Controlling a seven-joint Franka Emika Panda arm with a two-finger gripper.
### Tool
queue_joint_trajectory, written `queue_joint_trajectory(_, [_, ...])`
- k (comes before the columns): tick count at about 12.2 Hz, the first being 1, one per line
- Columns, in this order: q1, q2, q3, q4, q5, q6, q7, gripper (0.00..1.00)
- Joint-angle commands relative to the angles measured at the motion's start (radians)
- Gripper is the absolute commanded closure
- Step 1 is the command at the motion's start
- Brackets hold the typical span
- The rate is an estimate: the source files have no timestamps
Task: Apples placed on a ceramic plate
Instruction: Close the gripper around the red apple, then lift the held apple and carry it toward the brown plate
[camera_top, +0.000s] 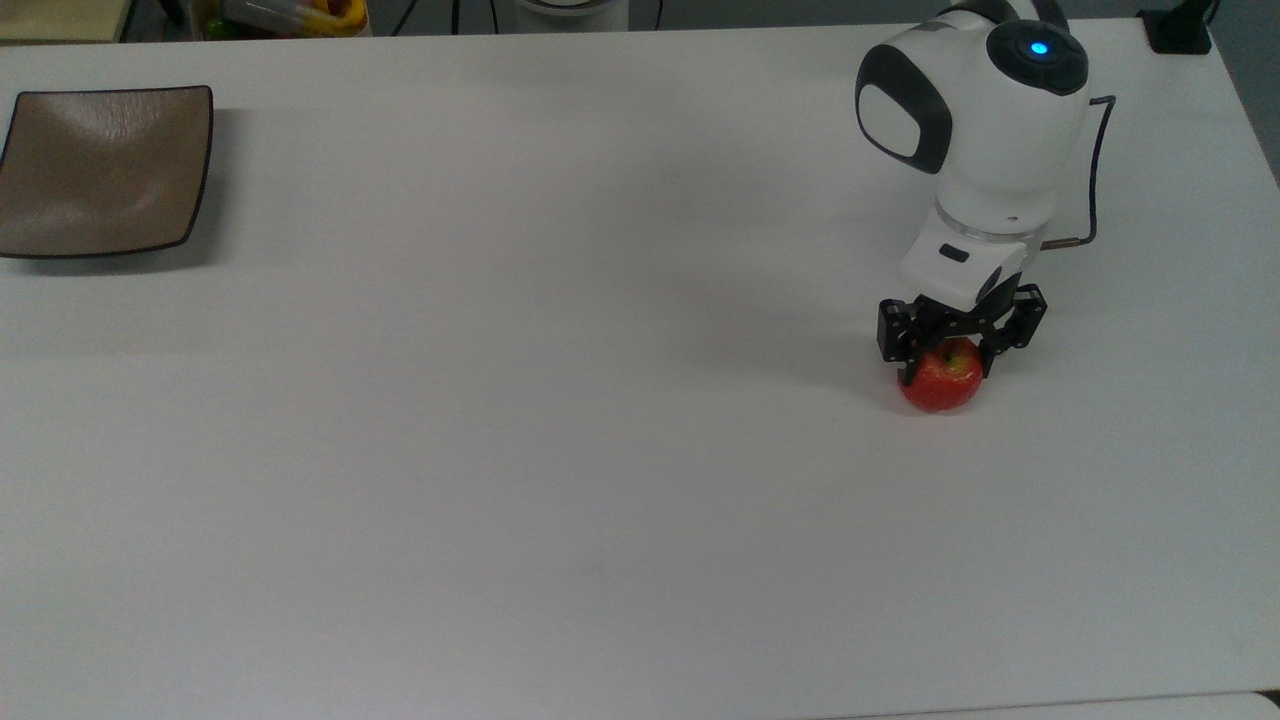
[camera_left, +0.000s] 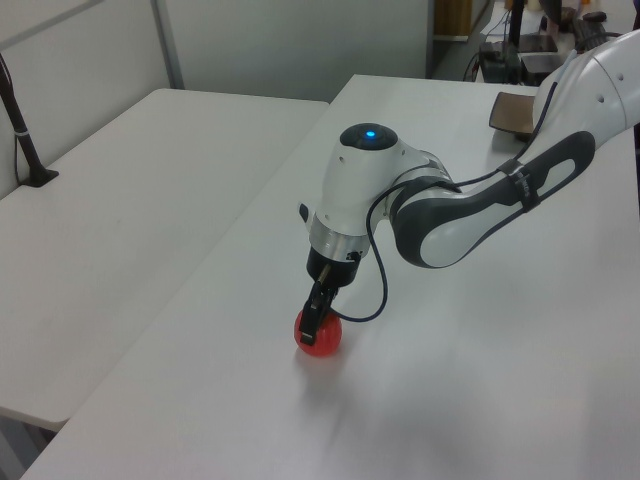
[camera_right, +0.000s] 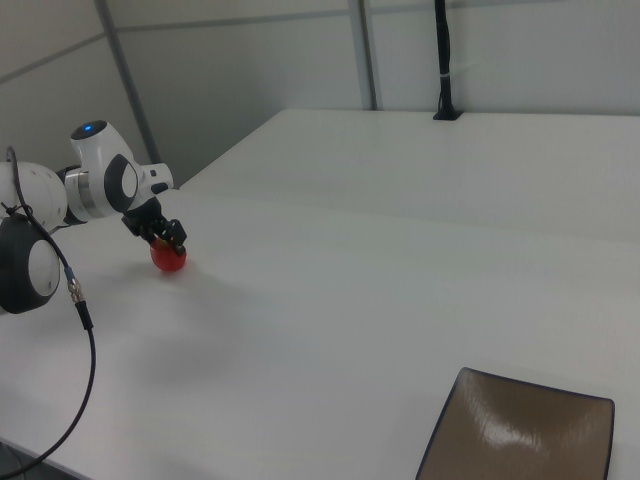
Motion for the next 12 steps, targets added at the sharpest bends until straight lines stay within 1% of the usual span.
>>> queue_joint_trajectory(1, [-0.002, -0.021, 0.004, -0.024, -0.022, 0.011, 0.022, 0.95])
queue_joint_trajectory(2, [-0.004, -0.035, 0.004, -0.032, -0.019, 0.007, 0.022, 0.95])
queue_joint_trajectory(4, [-0.002, -0.094, 0.004, -0.052, -0.018, -0.005, 0.025, 0.94])
queue_joint_trajectory(6, [-0.007, -0.179, 0.004, -0.081, -0.007, -0.075, 0.025, 0.94])
queue_joint_trajectory(8, [-0.023, -0.286, 0.006, -0.122, 0.002, -0.137, 0.027, 0.94])
queue_joint_trajectory(10, [-0.054, -0.422, 0.006, -0.200, 0.007, -0.182, 0.022, 0.94])
queue_joint_trajectory(12, [-0.085, -0.539, 0.007, -0.233, 0.017, -0.253, 0.019, 0.94])
